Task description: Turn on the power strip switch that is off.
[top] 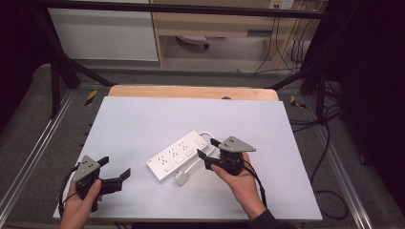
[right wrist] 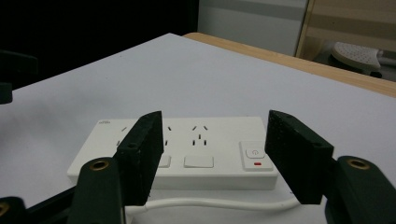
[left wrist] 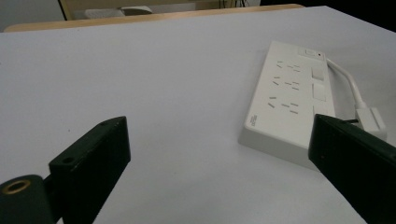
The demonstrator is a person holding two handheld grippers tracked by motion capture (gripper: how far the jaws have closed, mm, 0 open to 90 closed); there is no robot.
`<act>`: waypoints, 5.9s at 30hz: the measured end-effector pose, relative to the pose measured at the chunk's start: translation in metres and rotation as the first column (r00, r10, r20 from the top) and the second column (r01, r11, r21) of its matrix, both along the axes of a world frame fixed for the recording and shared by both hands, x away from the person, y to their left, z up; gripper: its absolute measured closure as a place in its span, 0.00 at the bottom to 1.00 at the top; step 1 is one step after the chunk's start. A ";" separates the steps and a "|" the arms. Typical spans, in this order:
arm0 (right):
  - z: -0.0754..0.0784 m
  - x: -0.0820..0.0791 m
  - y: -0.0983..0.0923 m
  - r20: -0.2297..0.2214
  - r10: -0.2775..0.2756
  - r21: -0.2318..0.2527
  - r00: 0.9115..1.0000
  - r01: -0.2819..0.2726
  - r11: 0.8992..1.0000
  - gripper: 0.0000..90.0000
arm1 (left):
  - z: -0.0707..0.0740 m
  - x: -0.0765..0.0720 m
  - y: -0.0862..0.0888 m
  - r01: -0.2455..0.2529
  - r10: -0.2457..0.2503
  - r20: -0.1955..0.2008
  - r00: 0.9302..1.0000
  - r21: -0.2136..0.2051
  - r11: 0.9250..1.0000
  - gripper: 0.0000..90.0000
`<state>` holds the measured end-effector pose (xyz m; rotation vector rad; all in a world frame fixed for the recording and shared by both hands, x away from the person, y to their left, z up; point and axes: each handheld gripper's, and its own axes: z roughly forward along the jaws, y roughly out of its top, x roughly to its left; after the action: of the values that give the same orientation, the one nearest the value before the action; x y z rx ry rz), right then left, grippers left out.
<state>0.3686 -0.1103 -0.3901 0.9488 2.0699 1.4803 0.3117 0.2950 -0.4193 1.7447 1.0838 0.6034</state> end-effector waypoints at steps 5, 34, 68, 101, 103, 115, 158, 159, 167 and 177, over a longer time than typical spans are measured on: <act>-0.002 0.000 0.004 0.000 0.005 -0.001 1.000 -0.005 1.000 0.48 | 0.000 0.000 0.000 0.001 -0.001 0.000 1.000 0.001 1.000 0.06; -0.018 0.002 0.027 0.035 0.052 0.016 0.998 -0.053 0.998 0.89 | 0.000 0.000 0.000 0.001 -0.001 0.002 1.000 0.001 1.000 0.06; -0.044 0.002 0.049 -0.026 0.099 0.022 0.995 -0.098 0.995 1.00 | 0.000 0.000 0.001 0.001 -0.001 0.004 1.000 0.001 1.000 0.06; -0.063 0.002 0.054 -0.063 0.110 -0.004 0.992 -0.110 0.994 1.00 | 0.000 0.000 0.001 0.003 -0.003 0.002 1.000 0.004 1.000 0.06; -0.064 0.002 0.055 -0.066 0.112 -0.007 0.992 -0.113 0.994 1.00 | 0.000 0.000 0.001 0.001 -0.001 0.002 1.000 0.004 1.000 0.06; -0.067 0.011 0.057 -0.073 0.094 0.005 0.993 -0.094 0.996 1.00 | 0.000 0.000 0.001 0.002 -0.002 0.003 1.000 0.005 1.000 0.06; -0.067 0.026 0.068 -0.107 0.076 -0.048 0.991 -0.081 0.996 1.00 | 0.000 0.001 0.000 0.004 -0.004 0.002 1.000 0.004 1.000 0.06; -0.067 0.026 0.068 -0.107 0.076 -0.049 0.991 -0.081 0.996 1.00 | -0.001 0.001 0.000 0.004 -0.004 0.001 1.000 0.004 1.000 0.06; -0.067 0.026 0.068 -0.110 0.076 -0.047 0.991 -0.082 0.996 1.00 | -0.001 0.001 0.000 0.001 -0.001 -0.002 1.000 0.003 1.000 0.06; -0.068 0.027 0.068 -0.117 0.073 -0.045 0.990 -0.079 0.996 1.00 | -0.001 0.001 0.000 0.002 -0.002 -0.002 1.000 0.004 1.000 0.06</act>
<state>0.3956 -0.0424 -0.4580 0.9668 2.2377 1.4350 0.3126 0.2953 -0.4203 1.7504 1.0827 0.6025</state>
